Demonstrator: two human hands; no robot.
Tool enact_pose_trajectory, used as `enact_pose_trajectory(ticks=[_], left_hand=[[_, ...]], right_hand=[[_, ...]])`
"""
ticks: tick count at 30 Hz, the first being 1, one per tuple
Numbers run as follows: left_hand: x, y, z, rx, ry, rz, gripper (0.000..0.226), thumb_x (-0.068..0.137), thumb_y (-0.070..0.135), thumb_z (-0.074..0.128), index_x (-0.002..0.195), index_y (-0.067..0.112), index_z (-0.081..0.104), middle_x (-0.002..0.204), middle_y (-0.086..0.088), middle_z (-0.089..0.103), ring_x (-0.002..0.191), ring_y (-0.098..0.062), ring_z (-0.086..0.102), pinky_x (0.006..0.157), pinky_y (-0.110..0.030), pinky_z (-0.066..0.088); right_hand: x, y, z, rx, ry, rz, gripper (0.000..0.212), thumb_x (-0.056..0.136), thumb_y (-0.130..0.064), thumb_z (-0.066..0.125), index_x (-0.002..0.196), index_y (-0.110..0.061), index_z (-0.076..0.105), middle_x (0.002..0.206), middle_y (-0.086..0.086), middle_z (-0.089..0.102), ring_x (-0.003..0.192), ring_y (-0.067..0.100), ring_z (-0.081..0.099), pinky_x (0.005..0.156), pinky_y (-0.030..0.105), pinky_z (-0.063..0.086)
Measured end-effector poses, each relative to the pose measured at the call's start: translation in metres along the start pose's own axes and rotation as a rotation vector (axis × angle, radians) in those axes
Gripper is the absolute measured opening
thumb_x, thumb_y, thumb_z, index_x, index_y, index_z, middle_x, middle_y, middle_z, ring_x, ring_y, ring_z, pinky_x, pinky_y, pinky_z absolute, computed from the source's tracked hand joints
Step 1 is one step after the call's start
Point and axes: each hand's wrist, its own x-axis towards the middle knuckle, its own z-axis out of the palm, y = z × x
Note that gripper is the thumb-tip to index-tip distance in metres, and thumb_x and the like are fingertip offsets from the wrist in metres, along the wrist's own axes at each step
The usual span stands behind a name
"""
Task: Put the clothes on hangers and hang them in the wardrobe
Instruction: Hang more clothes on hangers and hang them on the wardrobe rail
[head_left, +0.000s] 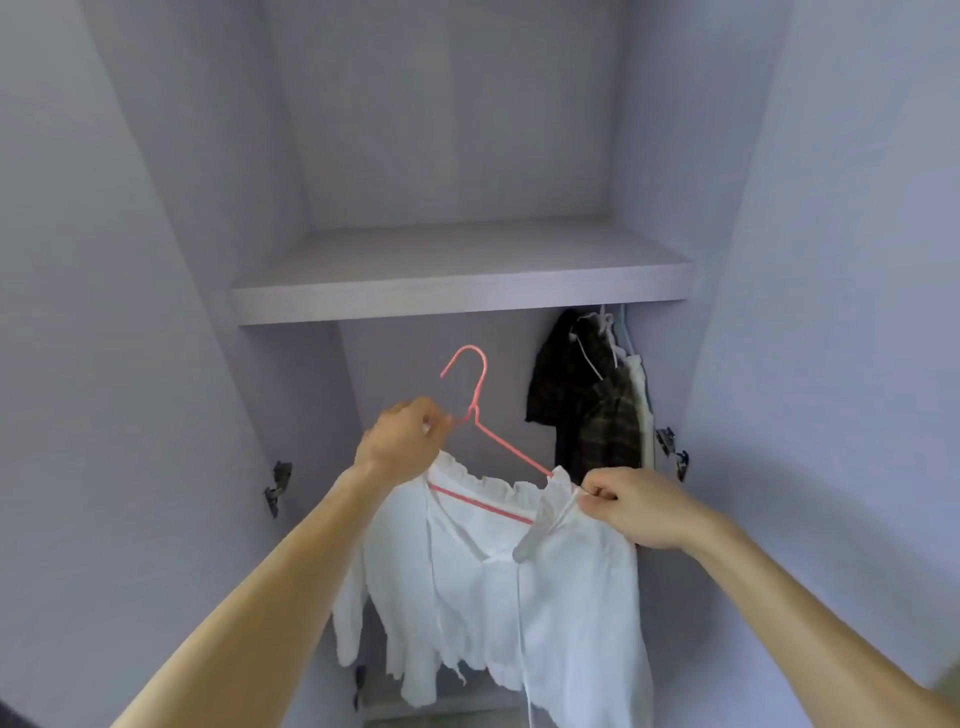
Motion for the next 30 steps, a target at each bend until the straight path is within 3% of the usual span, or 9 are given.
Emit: enact_pose_trajectory(ticks=[3,5,9,13,17,19,23,30], left_hand=[[0.035,0.008,-0.005,0.099,-0.009,0.041,0.039,0.098,0.036,0.051,0.135,0.025,0.051,0.144,-0.006,0.045,0.133,-0.03,0.042,0.11,-0.045,0.038],[0.055,0.019,-0.014,0.214,0.085,0.089,0.053,0.098,0.035,0.052,0.148,0.024,0.037,0.158,-0.007,0.026,0.144,-0.03,0.026,0.117,-0.046,0.025],[0.097,0.034,-0.026,0.328,0.293,0.204,0.069,0.098,0.038,0.051,0.157,0.028,0.016,0.166,-0.006,0.0,0.153,-0.027,0.002,0.123,-0.052,0.007],[0.146,0.044,-0.03,0.442,0.351,0.262,0.074,0.101,0.05,0.04,0.159,0.032,-0.002,0.167,-0.001,-0.01,0.154,-0.022,-0.008,0.122,-0.053,-0.002],[0.186,0.039,-0.016,0.44,0.326,0.239,0.064,0.102,0.057,0.021,0.158,0.039,-0.006,0.167,0.003,-0.01,0.154,-0.019,-0.01,0.123,-0.053,-0.005],[0.197,0.032,-0.002,0.407,0.397,0.24,0.062,0.101,0.059,0.016,0.158,0.04,-0.001,0.168,0.002,0.0,0.154,-0.021,-0.004,0.123,-0.053,-0.004],[0.208,0.027,0.018,0.381,0.573,0.252,0.061,0.1,0.06,0.024,0.157,0.038,0.019,0.162,-0.002,0.026,0.152,-0.024,0.013,0.122,-0.054,0.002],[0.232,0.029,0.038,0.351,0.738,0.211,0.058,0.098,0.057,0.04,0.15,0.03,0.036,0.152,-0.006,0.035,0.148,-0.027,0.018,0.121,-0.058,-0.001]], right_hand=[[0.025,0.006,0.016,0.069,-0.034,0.023,0.029,0.101,-0.031,0.045,0.077,-0.014,0.045,0.069,-0.005,0.044,0.06,0.011,0.035,0.056,0.027,0.026],[0.049,0.014,0.023,0.19,-0.06,0.049,0.03,0.1,-0.028,0.046,0.074,-0.017,0.037,0.068,-0.005,0.037,0.059,0.01,0.032,0.056,0.026,0.026],[0.097,0.028,0.024,0.537,-0.09,0.127,0.029,0.1,-0.019,0.048,0.075,-0.015,0.032,0.065,-0.001,0.028,0.051,0.01,0.024,0.049,0.026,0.02],[0.147,0.037,0.011,0.608,-0.006,0.144,0.03,0.1,-0.015,0.047,0.074,-0.015,0.033,0.065,-0.001,0.03,0.048,0.008,0.029,0.045,0.021,0.026],[0.191,0.051,0.011,0.608,0.091,0.161,0.026,0.102,-0.021,0.046,0.079,-0.012,0.037,0.066,0.001,0.035,0.051,0.009,0.035,0.047,0.022,0.032],[0.208,0.061,0.016,0.587,0.142,0.151,0.028,0.104,-0.024,0.046,0.079,-0.012,0.04,0.066,0.0,0.038,0.053,0.009,0.037,0.05,0.022,0.034],[0.238,0.075,0.019,0.526,0.263,0.14,0.026,0.104,-0.029,0.044,0.086,-0.012,0.047,0.066,-0.001,0.046,0.056,0.011,0.044,0.053,0.023,0.038],[0.295,0.096,-0.002,0.47,0.372,0.139,0.025,0.105,-0.028,0.042,0.085,-0.014,0.047,0.068,0.0,0.049,0.056,0.013,0.045,0.051,0.025,0.034]])
